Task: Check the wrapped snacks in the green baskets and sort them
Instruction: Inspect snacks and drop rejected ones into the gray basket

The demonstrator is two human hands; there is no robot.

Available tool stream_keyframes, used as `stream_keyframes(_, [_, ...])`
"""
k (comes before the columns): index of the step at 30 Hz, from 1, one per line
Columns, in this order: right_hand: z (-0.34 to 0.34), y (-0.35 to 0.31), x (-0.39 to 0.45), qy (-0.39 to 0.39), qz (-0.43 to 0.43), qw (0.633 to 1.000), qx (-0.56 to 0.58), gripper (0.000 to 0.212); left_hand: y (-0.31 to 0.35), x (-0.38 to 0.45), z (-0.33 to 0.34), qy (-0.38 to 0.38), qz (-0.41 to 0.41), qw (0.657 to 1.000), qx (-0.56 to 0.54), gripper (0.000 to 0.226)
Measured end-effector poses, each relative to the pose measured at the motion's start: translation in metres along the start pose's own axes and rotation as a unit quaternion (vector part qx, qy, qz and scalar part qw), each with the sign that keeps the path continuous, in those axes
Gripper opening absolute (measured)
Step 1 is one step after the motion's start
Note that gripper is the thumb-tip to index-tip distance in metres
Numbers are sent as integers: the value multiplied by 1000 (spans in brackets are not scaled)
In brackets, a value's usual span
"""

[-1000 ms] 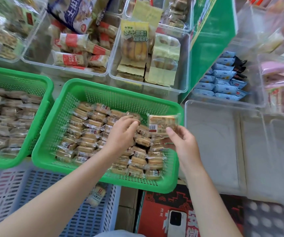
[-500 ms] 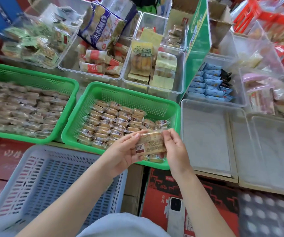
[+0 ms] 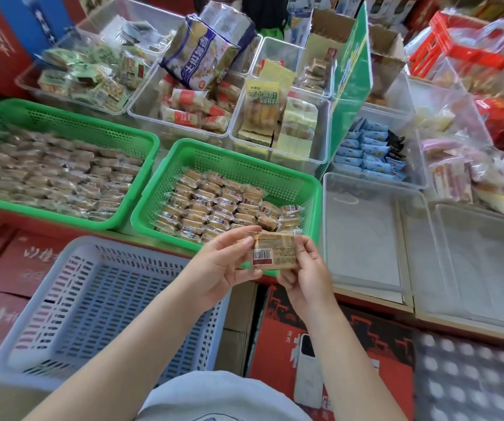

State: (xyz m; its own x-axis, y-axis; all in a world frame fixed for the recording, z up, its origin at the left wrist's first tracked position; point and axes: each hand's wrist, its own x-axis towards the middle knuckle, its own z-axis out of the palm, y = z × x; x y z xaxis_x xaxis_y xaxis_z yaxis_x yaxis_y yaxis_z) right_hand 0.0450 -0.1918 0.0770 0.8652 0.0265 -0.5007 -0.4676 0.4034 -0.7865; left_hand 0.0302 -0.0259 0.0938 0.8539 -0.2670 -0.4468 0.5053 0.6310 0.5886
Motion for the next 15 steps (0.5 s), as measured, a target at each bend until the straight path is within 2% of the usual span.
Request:
stream_keyframes(4, [1, 2, -6, -4, 1, 1000, 12, 23, -2, -7, -4, -11, 10, 1000, -4, 30])
stream_keyframes(7, [2, 5, -7, 36, -57, 994, -88, 24, 0, -6, -9, 17, 16, 1000, -12, 35])
stream_keyframes(10, [4, 11, -8, 90, -197, 933, -288, 27, 2, 1, -16, 114, -7, 993, -6, 34])
stream_keyframes(12, [7, 11, -11, 96, -268, 897, -339, 23, 0, 4, -18, 125, -12, 992, 3, 30])
stream_keyframes(15, [13, 9, -12, 93, -271, 897, -336, 21, -3, 1, -21, 102, 7, 994, 30, 54])
